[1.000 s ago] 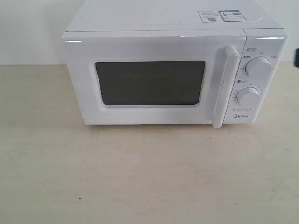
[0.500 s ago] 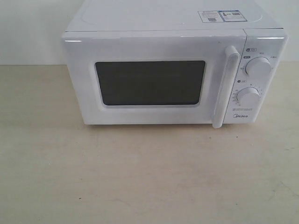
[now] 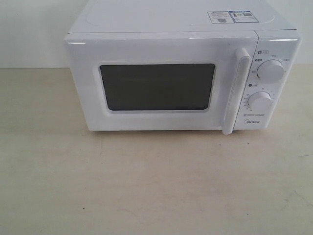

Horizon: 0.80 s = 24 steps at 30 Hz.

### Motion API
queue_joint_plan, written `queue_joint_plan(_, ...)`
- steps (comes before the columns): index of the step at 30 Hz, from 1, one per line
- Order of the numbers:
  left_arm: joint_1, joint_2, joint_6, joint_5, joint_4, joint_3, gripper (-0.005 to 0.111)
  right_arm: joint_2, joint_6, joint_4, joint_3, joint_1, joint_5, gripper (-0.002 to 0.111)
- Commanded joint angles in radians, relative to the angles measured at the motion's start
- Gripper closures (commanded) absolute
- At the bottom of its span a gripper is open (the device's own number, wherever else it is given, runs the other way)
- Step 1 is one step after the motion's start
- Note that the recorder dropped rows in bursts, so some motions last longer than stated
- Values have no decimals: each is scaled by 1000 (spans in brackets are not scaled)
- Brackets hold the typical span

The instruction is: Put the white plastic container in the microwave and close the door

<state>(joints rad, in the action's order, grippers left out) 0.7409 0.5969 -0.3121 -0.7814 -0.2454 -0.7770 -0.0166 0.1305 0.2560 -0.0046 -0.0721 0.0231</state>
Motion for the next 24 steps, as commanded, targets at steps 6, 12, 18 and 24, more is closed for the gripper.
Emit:
queue_joint_plan(6,-2,-9,-10,3,-4,2,102,7,-55,15,5,3,5,108)
queue_joint_plan(12,-2,-9,-10,3,-4,2,102,5,-271,-179,5,3,37,108)
queue_joint_plan(18,-2,-9,-10,3,-4,2,102,5,-327,-239,5,3,239,108)
queue_joint_plan(24,-2,-9,-10,3,-4,2,102,5,-327,-239,5,3,319,108)
